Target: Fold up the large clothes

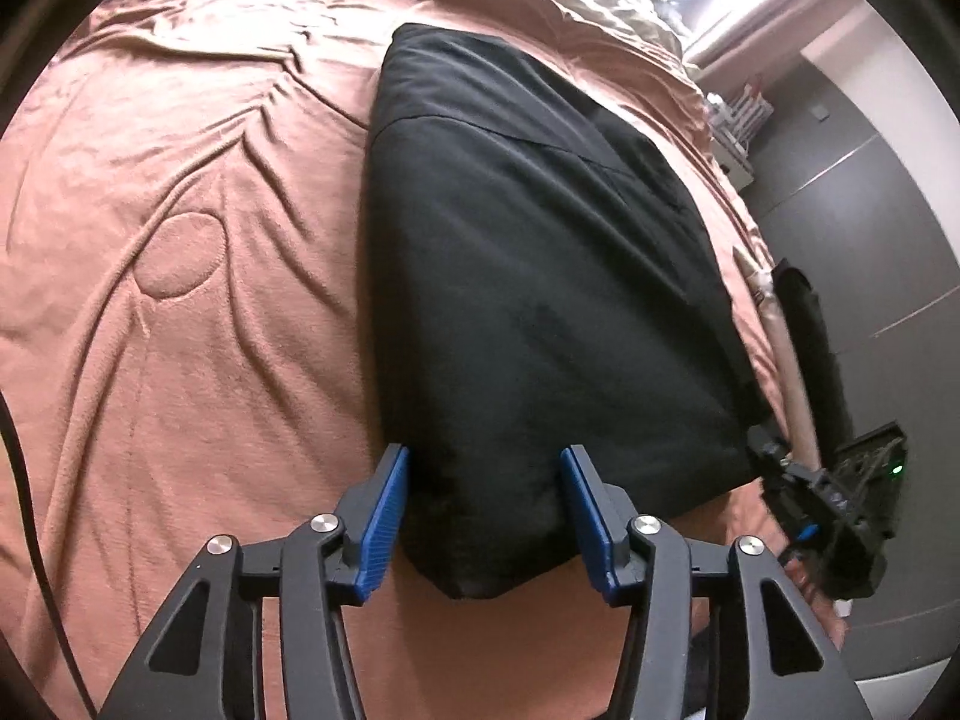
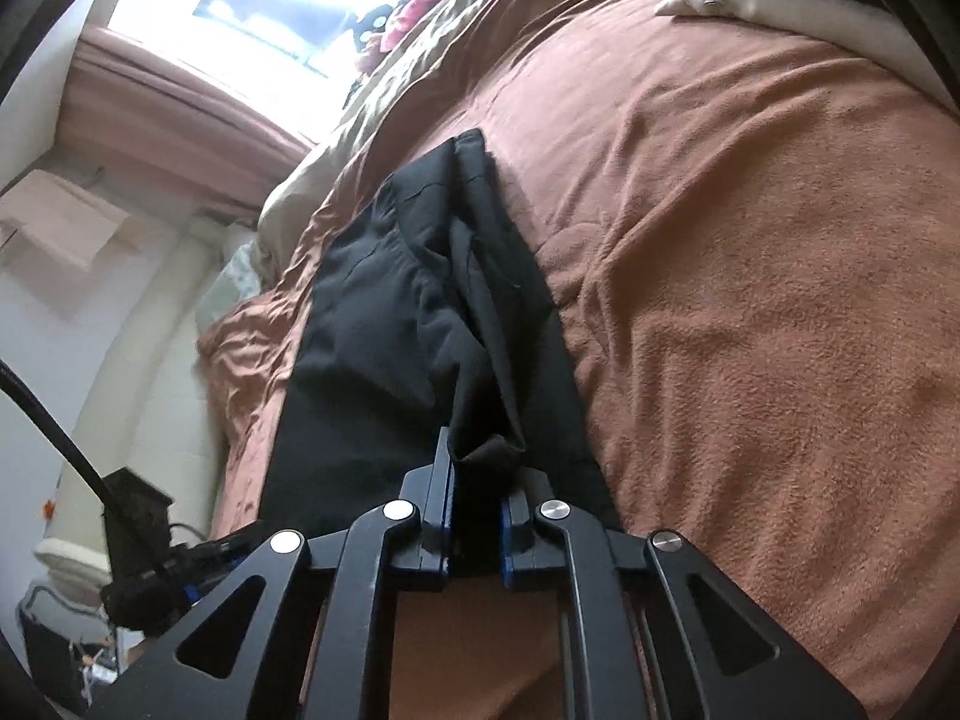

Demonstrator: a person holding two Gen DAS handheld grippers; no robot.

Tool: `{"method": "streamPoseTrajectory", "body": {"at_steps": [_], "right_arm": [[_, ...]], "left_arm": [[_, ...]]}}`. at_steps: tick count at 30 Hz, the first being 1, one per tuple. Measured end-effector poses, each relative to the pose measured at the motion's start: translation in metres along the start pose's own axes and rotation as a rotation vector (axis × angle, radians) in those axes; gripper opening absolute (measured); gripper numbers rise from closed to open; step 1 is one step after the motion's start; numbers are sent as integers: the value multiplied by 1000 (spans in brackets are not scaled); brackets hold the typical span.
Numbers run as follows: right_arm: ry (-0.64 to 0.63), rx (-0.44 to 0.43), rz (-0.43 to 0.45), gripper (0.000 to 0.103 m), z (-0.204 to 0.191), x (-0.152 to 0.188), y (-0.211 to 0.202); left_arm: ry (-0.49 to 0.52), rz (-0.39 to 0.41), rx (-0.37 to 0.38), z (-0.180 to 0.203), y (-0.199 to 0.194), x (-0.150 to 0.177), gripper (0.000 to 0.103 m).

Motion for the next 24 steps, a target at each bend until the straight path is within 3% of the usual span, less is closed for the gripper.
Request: {"method": "streamPoseTrajectory", "body": {"at_steps": [3,5,6,7,11,16,18,19,20,24], "right_arm": [[-51,24,-20,15,-6,-2,-5],[-98,91,-20,34,-4,-6,-10],[-116,116,-14,52,-3,-8,-12],[-119,126,-21,61,-1,-8,-12],[-43,72,-104,61,6,1,-2],[58,-38,-127,61,14,6,3],[51,-37,-131,51,13,7,0],[48,-44,-133,33,10,7,-1],[49,-75,-134,26,4,7,-3],[18,-92,-119,18,-11,7,-14]], "left_arm": [[7,7,-13,1,0,0,51],[1,10,-12,-1,1,-1,50],[-2,11,-10,-2,1,-1,50],[-3,13,-8,-3,1,-1,50],[-14,21,5,-1,0,1,50],[-10,40,3,-2,-2,4,48],[-2,46,-6,-2,-3,4,36],[-1,47,-5,-1,-5,4,30],[0,51,-5,-1,-7,3,28],[15,64,-12,1,-19,-2,21]]}}
Point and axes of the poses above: each gripper's, at about its wrist camera, not at the fingertips, and y roughly the way its jaws point, z to its right, x to its underside, the point moved 10 cm from there along y, roughly the way its jaws point, and after that the axes turned 6 degrees about -y, right-handed, at the moved point
